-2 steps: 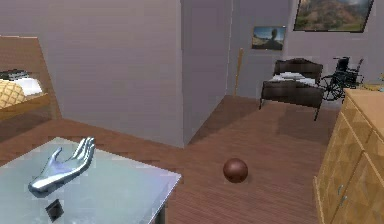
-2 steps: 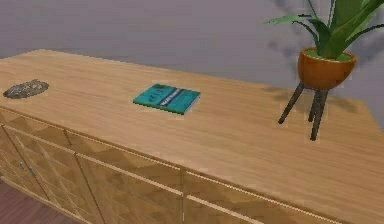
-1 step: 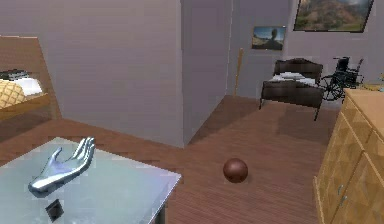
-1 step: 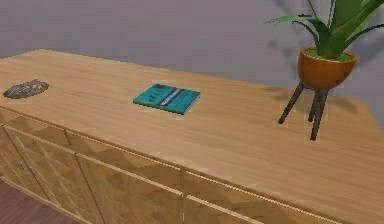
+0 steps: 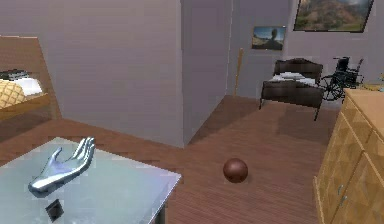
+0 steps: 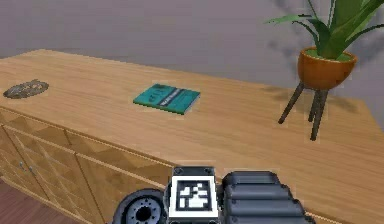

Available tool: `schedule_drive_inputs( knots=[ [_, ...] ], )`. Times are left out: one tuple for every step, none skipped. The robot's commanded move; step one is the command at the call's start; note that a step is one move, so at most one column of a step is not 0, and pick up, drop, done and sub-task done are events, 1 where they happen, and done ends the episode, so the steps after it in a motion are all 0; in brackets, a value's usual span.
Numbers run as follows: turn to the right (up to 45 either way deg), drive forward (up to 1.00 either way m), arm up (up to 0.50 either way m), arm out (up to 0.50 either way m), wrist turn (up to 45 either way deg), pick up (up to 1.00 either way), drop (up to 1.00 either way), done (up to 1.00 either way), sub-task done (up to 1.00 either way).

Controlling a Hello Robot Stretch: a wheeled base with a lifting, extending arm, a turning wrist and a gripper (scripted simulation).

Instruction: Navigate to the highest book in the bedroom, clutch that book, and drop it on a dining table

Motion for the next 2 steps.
schedule_drive_inputs(
  knots=[
    [0.0, 0.00, 0.00, 0.40, 0.0, 0.00, 0.00, 0.00, 0.00],
    [0.0, 0.00, 0.00, 0.00, 45.0, 0.00, 0.00, 0.00, 0.00]
  ],
)
